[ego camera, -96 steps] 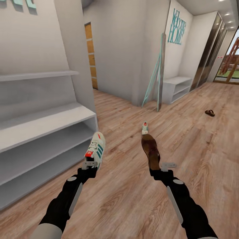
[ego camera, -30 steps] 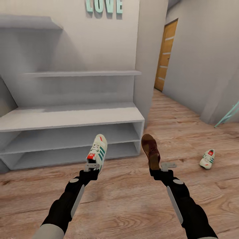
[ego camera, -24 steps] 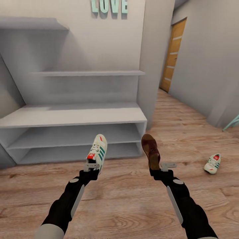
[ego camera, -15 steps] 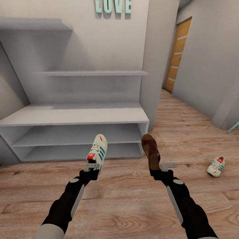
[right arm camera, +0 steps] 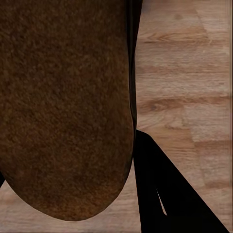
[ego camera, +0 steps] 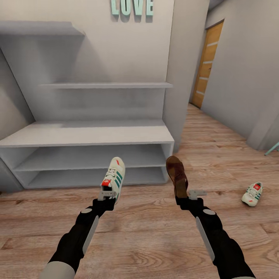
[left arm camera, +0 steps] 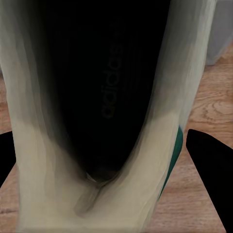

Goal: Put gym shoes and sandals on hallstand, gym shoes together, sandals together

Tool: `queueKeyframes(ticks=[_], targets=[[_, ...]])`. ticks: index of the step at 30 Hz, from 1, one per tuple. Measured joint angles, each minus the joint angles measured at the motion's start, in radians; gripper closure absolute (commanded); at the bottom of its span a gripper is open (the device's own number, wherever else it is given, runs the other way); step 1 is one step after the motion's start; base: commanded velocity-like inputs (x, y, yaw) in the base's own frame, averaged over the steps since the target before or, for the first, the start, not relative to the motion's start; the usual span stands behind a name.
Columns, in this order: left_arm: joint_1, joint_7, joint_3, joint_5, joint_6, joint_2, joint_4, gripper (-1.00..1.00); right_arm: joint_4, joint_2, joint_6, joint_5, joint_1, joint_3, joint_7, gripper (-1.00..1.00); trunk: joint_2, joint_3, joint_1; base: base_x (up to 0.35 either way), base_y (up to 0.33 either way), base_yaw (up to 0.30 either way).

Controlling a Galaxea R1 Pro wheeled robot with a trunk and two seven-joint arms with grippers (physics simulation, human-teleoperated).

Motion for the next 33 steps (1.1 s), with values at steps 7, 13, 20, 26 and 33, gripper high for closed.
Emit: queueKeyframes(ticks=[7,13,20,26,33], targets=[[0.000,0.003,0.005,0.000,0.007,0.002,0.036,1.00,-0.001,-0.076,0.011,0.004,0.000,-0.189,0.004,1.00,0.000,0.000,0.000,0.000,0.000,0.000],[-0.002,0.004,0.007,-0.001,0.008,0.002,0.196,1.00,0.002,-0.290,0.143,0.005,0.000,-0.501,0.005,1.00,0.000,0.000,0.000,0.000,0.000,0.000],[-0.010,0.012,0.008,-0.003,0.139,0.002,0.210,1.00,0.005,-0.417,0.167,0.003,0.000,-0.722,0.005,1.00,0.000,0.000,0.000,0.000,0.000,0.000],[-0.083,0.103,0.010,-0.012,0.243,0.001,0.210,1.00,0.005,-0.432,0.168,0.006,0.000,-0.840,0.004,1.00,0.000,0.000,0.000,0.000,0.000,0.000],[-0.107,0.254,0.007,0.010,0.250,-0.023,0.208,1.00,0.005,-0.460,0.168,0.004,0.000,-0.846,0.005,1.00,0.000,0.000,0.000,0.000,0.000,0.000]])
